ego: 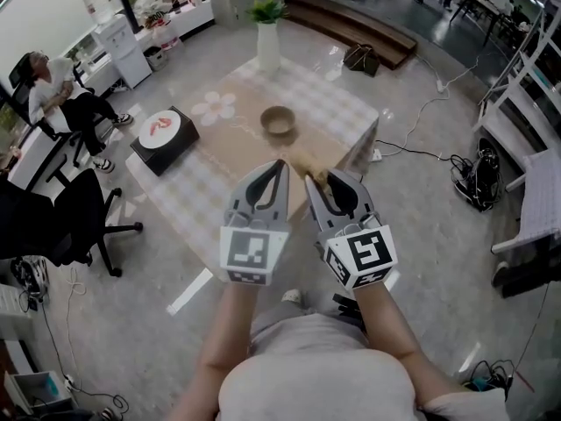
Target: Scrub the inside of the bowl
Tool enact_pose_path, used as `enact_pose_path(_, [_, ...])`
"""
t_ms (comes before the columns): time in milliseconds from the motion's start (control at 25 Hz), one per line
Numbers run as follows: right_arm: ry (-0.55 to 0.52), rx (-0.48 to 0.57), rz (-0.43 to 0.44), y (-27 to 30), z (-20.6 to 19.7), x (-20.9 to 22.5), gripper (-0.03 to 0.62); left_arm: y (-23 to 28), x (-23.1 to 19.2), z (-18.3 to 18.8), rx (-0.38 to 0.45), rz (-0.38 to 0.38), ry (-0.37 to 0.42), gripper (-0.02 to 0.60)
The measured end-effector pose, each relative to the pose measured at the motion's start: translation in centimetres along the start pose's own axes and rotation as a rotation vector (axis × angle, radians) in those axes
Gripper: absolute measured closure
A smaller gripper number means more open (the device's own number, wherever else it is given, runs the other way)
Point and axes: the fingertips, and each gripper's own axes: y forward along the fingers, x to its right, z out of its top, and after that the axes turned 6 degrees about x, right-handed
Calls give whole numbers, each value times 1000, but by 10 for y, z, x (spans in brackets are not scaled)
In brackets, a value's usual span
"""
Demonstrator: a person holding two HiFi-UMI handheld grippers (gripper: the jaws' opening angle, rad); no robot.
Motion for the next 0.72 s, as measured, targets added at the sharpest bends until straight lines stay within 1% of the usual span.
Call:
enact_pose_path(120, [5,-7,1,9,-3,10,502,12,-6,-5,-7,-4,0,571])
enact_pose_path(360, [36,-7,14,37,-16,42,502,45,-18,-17,-17,17,12,571])
enact_pose_path(520, [37,-11,53,68,-23,64,502,75,-34,-30,-29,49,-4,570])
enact_pose_path(720, [40,-22,98,108,-29,101,502,117,-50,-47,-56,70,-10,569])
